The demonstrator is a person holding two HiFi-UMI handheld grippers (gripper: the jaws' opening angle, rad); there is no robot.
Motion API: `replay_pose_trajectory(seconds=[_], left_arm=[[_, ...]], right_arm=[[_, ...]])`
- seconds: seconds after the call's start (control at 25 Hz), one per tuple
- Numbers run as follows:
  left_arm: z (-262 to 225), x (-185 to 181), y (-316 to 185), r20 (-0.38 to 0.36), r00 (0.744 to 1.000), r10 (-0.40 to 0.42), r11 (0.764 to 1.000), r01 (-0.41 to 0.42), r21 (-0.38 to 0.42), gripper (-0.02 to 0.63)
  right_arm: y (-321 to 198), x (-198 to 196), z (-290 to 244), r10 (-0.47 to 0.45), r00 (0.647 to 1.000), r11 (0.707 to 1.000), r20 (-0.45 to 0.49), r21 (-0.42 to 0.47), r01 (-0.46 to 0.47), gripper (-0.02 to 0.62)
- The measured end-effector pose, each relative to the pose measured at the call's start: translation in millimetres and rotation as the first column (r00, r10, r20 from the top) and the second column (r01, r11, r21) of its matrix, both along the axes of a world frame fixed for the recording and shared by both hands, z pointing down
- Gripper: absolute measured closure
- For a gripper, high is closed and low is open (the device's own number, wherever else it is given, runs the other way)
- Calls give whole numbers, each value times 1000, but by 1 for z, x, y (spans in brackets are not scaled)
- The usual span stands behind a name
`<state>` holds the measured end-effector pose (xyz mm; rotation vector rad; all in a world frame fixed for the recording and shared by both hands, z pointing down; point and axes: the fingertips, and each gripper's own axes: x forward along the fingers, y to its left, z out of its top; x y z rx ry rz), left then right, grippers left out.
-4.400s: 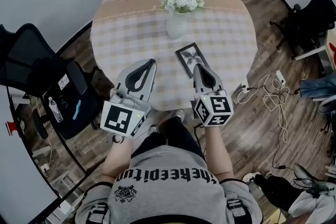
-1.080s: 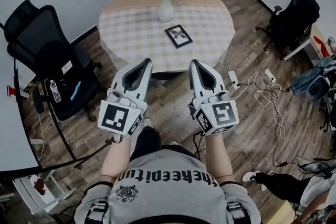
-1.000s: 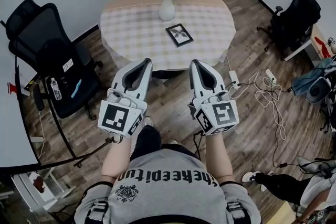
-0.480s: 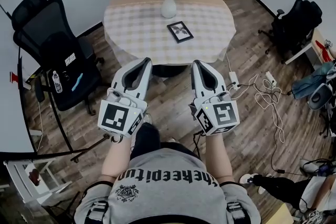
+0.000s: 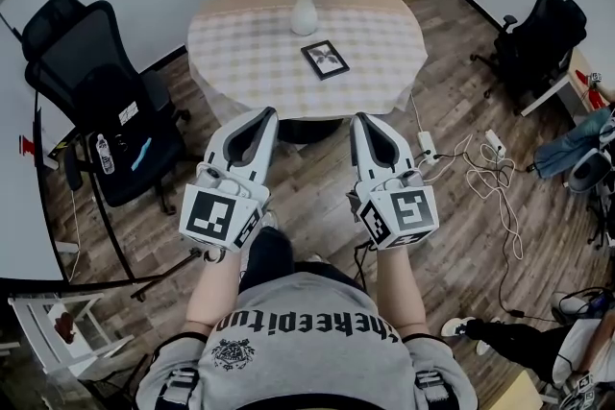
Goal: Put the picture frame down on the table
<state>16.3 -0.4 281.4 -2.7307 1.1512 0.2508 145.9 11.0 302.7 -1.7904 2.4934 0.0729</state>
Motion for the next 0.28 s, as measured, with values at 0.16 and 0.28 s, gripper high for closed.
replay_pose_trajectory(seconds=[0.16,0.28], left_arm=[[2,3,5,3,1000,6,1000,-6,5,591],[2,4,6,7,1000,7,1000,-8,5,591]], right_arm=[[5,2,2,1,1000,1000,1,4,-1,591],[7,3,3,1,1000,1000,3,6,-1,591]])
